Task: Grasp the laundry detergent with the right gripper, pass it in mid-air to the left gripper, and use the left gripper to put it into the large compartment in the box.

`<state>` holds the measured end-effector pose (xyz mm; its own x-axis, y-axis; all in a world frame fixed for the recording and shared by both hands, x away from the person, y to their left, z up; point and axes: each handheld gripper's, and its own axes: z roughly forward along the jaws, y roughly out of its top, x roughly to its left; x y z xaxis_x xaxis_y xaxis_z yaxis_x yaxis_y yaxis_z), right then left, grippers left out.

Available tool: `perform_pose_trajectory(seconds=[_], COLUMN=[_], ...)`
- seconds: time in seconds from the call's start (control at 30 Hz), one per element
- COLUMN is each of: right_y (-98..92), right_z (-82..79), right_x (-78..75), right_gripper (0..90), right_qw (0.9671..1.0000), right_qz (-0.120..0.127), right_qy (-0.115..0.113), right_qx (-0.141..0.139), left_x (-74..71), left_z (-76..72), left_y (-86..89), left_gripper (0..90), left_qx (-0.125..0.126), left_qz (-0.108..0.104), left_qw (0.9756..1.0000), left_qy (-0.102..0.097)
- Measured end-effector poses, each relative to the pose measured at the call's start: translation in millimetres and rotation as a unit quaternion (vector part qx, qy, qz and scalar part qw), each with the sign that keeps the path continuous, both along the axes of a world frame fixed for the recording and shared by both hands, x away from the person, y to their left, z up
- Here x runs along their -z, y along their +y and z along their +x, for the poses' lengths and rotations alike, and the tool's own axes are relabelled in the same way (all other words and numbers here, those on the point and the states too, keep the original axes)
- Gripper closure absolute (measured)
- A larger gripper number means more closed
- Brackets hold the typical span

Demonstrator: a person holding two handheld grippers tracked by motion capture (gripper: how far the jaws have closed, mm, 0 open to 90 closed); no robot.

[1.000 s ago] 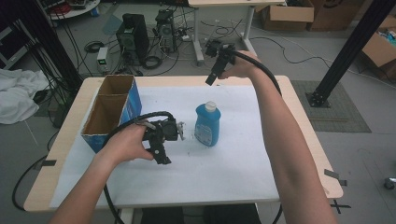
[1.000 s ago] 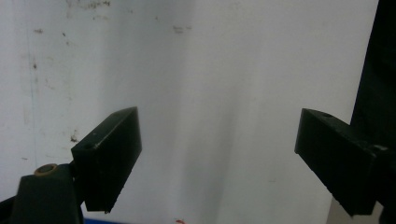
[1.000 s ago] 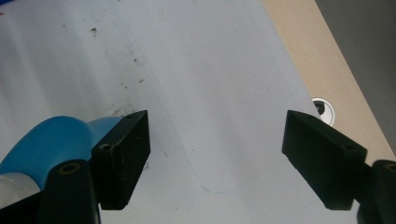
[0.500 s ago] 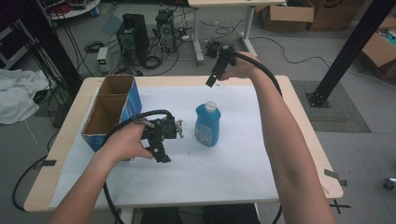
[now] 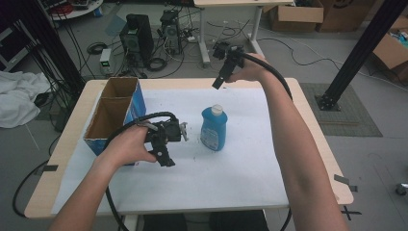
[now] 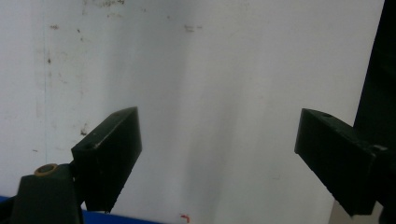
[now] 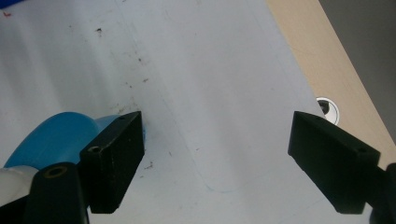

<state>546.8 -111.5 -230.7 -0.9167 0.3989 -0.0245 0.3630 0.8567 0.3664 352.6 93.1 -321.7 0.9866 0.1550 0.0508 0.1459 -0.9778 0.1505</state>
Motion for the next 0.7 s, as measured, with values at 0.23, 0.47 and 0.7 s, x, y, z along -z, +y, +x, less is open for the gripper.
perform_pose_trajectory(seconds=[0.23, 0.47, 0.7], right_y=[-2.4, -13.5, -31.1], right_z=[-5.8, -12.0, -24.9], right_x=[-6.9, -14.7, -25.3], right_gripper=[17.2, 16.9, 16.9], right_qw=[0.9996, 0.9984, 0.9963], right_qz=[0.028, 0.055, 0.081], right_qy=[-0.006, -0.015, -0.029], right_qx=[-0.005, -0.009, -0.006], left_x=[1.0, 0.9, -0.1], left_z=[1.9, 0.6, 0.5], left_y=[-0.7, -2.1, 0.1], left_gripper=[15.5, 15.4, 15.5], left_qx=[-0.001, -0.001, -0.005], left_qz=[-0.001, 0.002, -0.001], left_qw=[1.0000, 1.0000, 1.0000], left_qy=[0.002, 0.005, 0.004])
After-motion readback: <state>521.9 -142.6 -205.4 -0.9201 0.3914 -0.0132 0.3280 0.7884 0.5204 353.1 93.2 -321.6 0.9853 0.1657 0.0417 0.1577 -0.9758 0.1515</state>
